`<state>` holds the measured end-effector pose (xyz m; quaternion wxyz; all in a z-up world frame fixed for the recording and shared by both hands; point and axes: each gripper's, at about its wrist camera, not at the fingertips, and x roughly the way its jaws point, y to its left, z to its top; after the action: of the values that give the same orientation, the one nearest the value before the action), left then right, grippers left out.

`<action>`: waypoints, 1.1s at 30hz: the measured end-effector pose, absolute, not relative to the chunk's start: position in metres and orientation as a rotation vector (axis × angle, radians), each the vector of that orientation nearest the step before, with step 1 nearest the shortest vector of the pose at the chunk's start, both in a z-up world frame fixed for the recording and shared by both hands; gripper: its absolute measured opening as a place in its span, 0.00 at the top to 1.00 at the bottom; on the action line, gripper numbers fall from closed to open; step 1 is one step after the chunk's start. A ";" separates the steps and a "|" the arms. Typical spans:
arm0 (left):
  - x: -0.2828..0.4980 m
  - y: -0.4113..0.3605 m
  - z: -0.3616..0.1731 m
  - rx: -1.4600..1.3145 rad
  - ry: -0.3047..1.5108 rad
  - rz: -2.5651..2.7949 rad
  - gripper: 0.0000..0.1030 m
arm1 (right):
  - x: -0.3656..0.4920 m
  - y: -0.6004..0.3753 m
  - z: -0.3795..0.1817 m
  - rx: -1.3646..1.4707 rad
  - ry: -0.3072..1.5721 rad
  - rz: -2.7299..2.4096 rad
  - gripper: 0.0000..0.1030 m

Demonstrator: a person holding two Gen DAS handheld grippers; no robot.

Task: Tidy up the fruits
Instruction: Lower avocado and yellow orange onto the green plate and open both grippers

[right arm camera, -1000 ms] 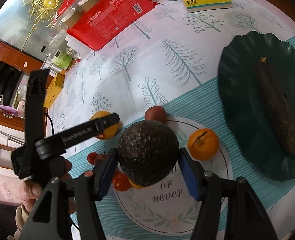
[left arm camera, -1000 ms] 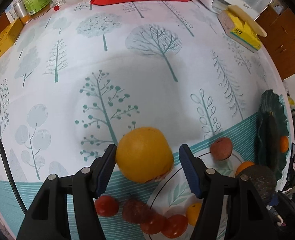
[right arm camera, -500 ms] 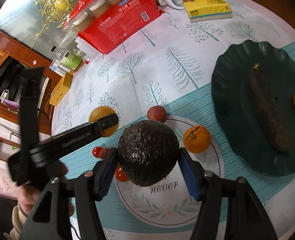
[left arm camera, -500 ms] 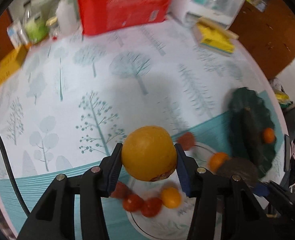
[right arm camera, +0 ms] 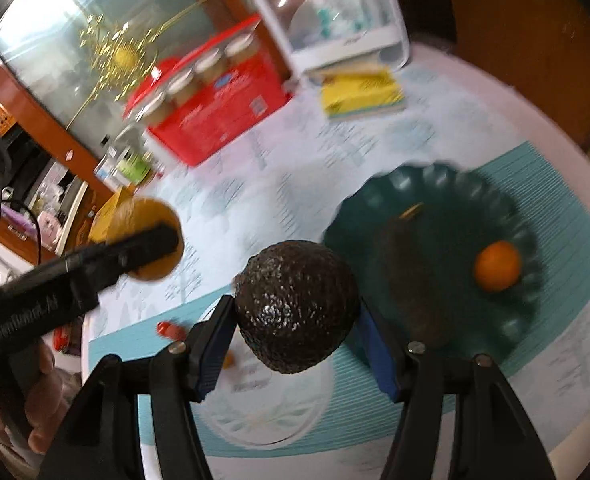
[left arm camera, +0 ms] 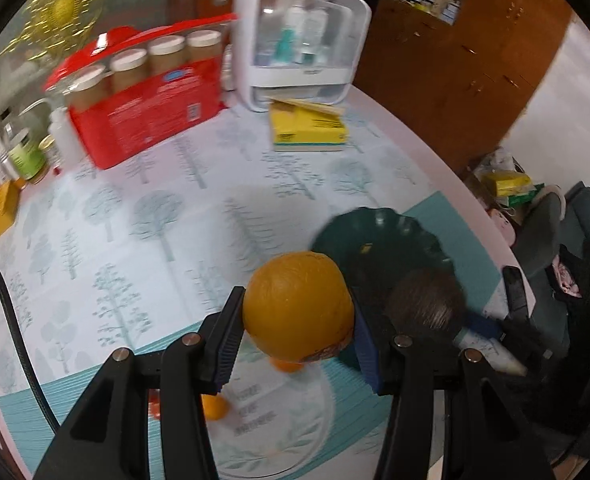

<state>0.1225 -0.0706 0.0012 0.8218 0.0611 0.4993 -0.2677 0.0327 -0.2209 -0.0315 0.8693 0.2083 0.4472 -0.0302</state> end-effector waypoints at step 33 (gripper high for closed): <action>0.139 -0.171 -0.132 0.131 1.291 -0.338 0.36 | 0.107 -0.329 -0.113 0.255 1.154 0.061 0.40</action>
<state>0.1390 -0.1709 -0.1324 0.7834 0.0607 0.5984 -0.1566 0.1074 -0.3295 -0.1128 0.8300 0.1203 0.5439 0.0288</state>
